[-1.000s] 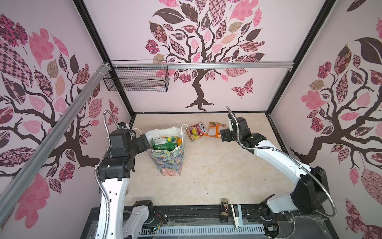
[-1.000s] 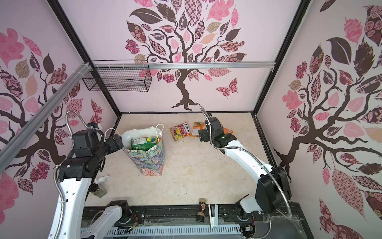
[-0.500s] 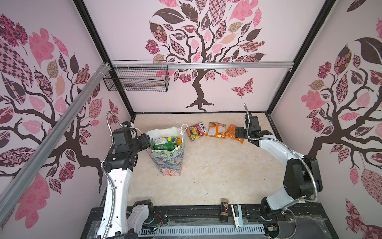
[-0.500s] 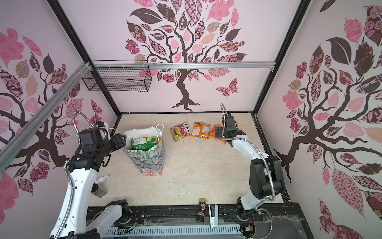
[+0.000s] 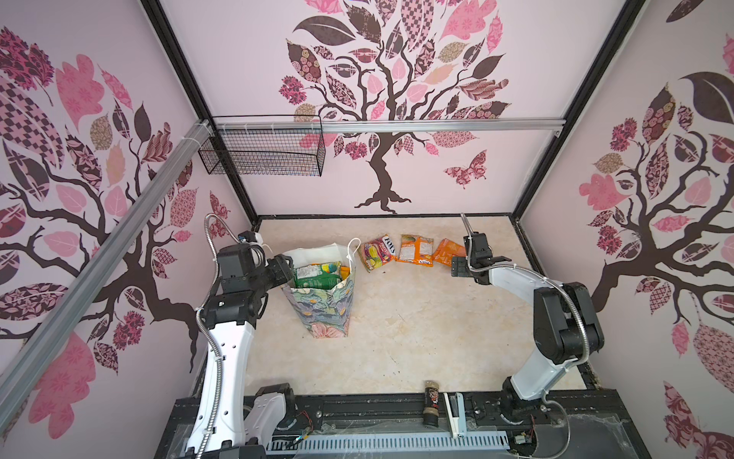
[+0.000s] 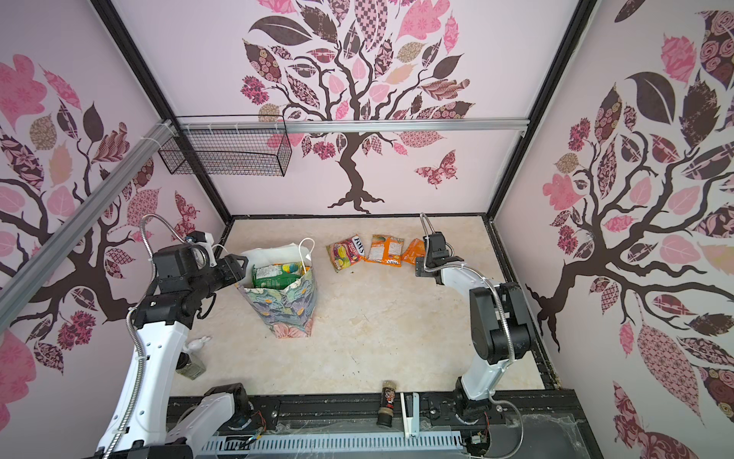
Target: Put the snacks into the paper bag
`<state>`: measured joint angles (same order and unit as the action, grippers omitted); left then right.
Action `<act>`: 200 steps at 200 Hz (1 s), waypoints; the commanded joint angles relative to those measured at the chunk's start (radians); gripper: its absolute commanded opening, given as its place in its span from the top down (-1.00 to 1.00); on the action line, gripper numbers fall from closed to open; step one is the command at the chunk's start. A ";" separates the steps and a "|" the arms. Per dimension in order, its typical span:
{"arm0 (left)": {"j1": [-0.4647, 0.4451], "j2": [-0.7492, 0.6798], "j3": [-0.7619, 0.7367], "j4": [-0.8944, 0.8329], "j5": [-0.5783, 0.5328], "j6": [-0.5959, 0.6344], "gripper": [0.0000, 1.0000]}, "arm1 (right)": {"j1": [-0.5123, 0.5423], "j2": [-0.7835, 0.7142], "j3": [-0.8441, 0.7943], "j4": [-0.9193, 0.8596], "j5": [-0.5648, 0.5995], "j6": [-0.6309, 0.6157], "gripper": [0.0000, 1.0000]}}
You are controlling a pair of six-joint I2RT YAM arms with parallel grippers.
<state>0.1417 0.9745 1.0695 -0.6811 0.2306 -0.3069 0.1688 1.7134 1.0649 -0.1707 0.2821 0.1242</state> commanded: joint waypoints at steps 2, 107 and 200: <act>0.003 0.000 -0.025 0.021 0.009 -0.001 -0.15 | 0.000 0.041 0.016 0.019 -0.010 -0.017 -0.85; 0.004 0.004 -0.018 0.011 -0.010 0.002 -0.18 | -0.002 0.229 0.134 0.011 0.019 -0.040 -0.74; 0.004 -0.005 -0.024 0.014 -0.016 0.000 -0.18 | -0.014 0.299 0.170 0.012 0.001 -0.034 -0.27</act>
<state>0.1425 0.9760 1.0695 -0.6815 0.2218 -0.3107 0.1642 1.9697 1.1984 -0.1482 0.2832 0.0910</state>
